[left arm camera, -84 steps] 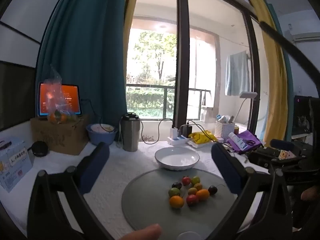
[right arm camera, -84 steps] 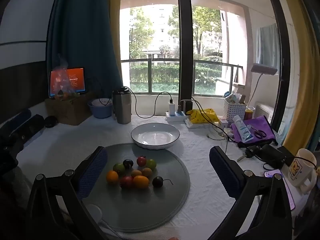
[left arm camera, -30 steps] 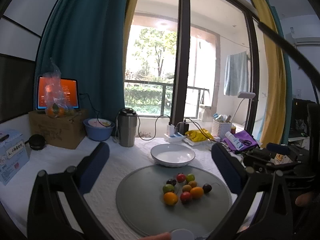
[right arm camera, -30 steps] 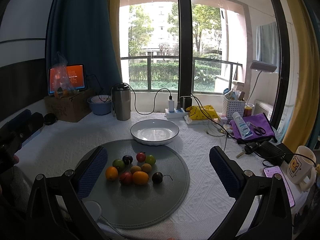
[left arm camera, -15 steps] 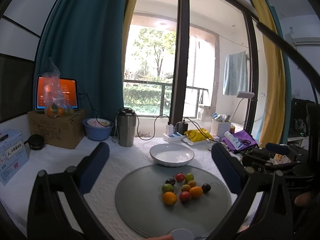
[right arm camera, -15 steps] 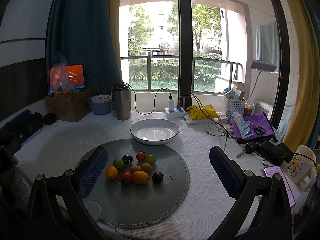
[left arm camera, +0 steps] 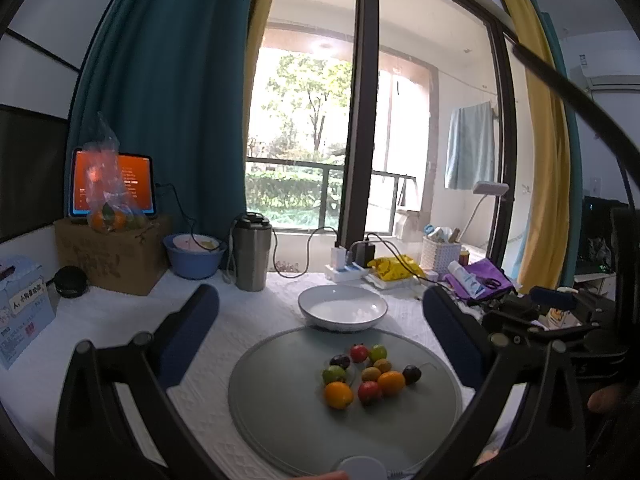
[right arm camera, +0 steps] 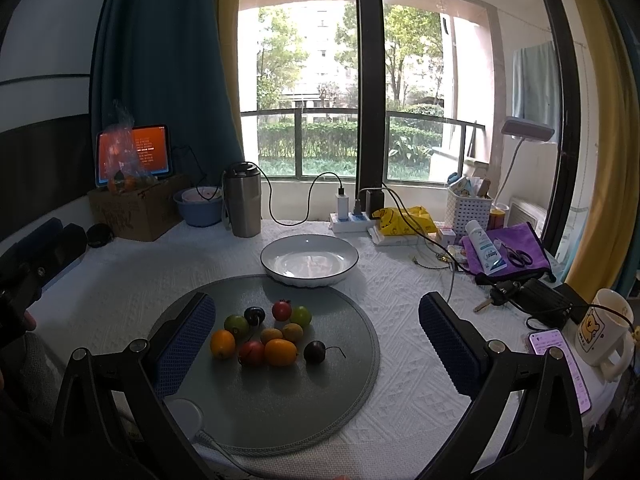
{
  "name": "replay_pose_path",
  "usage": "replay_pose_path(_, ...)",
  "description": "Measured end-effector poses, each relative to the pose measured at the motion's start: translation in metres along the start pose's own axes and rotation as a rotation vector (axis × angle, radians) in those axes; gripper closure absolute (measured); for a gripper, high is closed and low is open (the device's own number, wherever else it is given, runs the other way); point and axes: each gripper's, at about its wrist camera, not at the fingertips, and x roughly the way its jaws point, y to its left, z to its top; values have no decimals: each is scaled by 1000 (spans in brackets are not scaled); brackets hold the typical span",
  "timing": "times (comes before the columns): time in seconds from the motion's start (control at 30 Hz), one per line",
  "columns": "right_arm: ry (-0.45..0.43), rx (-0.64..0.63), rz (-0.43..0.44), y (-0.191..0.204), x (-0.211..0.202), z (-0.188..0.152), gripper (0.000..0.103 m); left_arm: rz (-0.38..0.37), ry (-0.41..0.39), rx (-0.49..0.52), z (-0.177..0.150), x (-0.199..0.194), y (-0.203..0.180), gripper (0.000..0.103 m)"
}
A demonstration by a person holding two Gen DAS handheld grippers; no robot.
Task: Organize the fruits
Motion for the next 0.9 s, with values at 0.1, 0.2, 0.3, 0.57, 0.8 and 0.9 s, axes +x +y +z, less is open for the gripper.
replay_pose_path(0.1,7,2,1,0,1,-3,0,-4,10,-1,-3,3,0,0)
replay_pose_path(0.2,23,5,2,-2,8,-4,0,-8,30,-3,-6,8,0,0)
replay_pose_path(0.3,45,11,2,-4,16,-8,0,-12,57,-5,-11,16,0,0)
replay_pose_path(0.57,145,28,26,-9,50,-27,0,-21,202,20,-34,52,-4,0)
replay_pose_path(0.8,269,52,65,-14,90,-49,15,-36,359,26,-60,96,-6,1)
replay_pose_path(0.9,312,64,61,-19,107,-57,26,-54,420,19,-70,113,-7,1)
